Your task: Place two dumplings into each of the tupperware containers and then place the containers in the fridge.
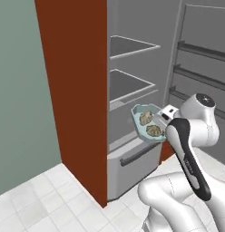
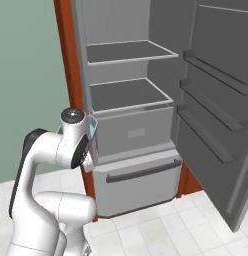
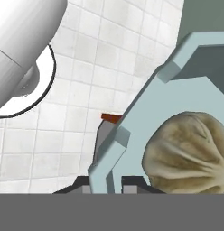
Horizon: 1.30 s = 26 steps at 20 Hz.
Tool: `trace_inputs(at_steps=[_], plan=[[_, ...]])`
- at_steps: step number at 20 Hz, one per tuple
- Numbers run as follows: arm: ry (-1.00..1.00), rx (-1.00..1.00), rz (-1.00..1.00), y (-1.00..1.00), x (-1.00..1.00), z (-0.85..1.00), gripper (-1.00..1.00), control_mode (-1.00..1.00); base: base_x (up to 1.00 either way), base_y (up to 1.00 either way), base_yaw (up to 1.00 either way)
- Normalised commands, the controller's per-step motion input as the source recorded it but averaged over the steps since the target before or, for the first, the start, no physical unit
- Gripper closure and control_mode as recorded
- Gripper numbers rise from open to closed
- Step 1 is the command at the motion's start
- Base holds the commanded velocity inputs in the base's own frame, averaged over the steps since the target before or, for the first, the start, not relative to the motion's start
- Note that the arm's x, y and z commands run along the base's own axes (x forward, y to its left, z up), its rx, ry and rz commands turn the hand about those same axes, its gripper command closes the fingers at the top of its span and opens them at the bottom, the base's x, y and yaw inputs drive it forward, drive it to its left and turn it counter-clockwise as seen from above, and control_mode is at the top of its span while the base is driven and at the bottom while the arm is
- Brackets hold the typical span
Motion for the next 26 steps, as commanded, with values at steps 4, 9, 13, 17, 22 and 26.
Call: trace_inputs(at_steps=[4, 9, 13, 17, 22, 26], plan=[[0.00, 0.00, 0.00, 0.00, 0.00, 0.00, 1.00, 1.00, 0.94, -0.24, -0.02], [0.00, 0.00, 0.00, 0.00, 0.00, 0.00, 1.00, 1.00, 0.92, -0.10, 0.05], [0.00, 0.00, 0.00, 0.00, 0.00, 0.00, 1.00, 1.00, 0.93, -0.37, 0.16], [0.00, 0.00, 0.00, 0.00, 0.00, 0.00, 1.00, 1.00, 0.51, -0.54, 0.25], [0.00, 0.00, 0.00, 0.00, 0.00, 0.00, 1.00, 1.00, 0.07, -0.41, 0.45], [0.00, 0.00, 0.00, 0.00, 0.00, 0.00, 1.00, 1.00, 0.25, -0.19, 0.51]])
